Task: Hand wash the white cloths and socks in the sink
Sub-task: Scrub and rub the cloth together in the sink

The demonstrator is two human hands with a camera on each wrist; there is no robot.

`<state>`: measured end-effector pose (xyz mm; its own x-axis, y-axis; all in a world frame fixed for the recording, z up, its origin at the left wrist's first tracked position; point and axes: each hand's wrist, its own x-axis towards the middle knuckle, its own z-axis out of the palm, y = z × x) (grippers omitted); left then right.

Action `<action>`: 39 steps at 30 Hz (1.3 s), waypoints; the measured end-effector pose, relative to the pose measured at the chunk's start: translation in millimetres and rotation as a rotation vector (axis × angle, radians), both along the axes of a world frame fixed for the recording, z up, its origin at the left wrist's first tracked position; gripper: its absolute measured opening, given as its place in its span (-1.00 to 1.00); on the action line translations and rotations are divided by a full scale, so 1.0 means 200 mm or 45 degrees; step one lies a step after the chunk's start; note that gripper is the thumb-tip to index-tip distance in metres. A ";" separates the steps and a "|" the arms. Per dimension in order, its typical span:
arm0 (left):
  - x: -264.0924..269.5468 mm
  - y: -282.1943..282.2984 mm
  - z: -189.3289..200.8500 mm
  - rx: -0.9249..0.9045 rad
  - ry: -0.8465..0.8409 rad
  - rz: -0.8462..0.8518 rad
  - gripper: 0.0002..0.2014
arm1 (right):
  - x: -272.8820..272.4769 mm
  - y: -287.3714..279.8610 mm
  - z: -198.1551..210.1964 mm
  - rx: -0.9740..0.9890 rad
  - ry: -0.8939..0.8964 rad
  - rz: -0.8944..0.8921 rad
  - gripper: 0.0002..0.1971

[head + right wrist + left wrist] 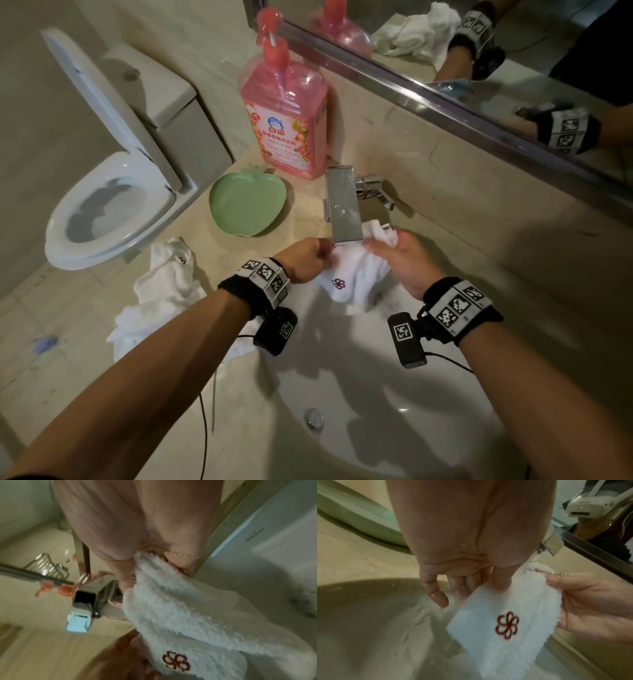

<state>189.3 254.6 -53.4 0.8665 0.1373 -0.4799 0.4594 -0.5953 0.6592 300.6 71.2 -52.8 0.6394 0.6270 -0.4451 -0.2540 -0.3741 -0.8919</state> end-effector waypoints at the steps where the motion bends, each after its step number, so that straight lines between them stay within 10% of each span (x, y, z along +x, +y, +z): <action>1: -0.01 0.01 -0.01 -0.002 -0.015 0.046 -0.86 | 0.00 0.01 0.01 0.035 0.044 -0.037 -0.98; 5: -0.04 0.04 0.01 -0.056 -0.210 0.242 -0.81 | 0.00 0.00 0.03 -0.088 -0.116 0.147 -0.57; 11: -0.04 0.05 0.09 -0.112 -0.267 0.182 -0.84 | -0.08 0.12 -0.04 -0.203 -0.244 0.380 -0.94; 20: -0.12 0.12 -0.01 0.042 -0.113 0.270 -0.88 | -0.04 0.18 -0.06 -0.121 -0.064 0.119 -0.84; 28: 0.02 -0.03 0.01 -0.212 -0.299 0.242 -0.94 | -0.04 0.06 -0.05 -0.239 -0.416 0.511 -0.69; 39: -0.01 -0.06 -0.07 -0.234 0.007 0.413 -0.69 | -0.03 0.03 -0.07 0.078 0.027 0.089 -0.82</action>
<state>187.8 243.0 -66.5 0.7895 0.3157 -0.5263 0.6085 -0.2902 0.7386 295.1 77.4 -66.5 0.5838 0.6963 -0.4175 -0.2483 -0.3365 -0.9084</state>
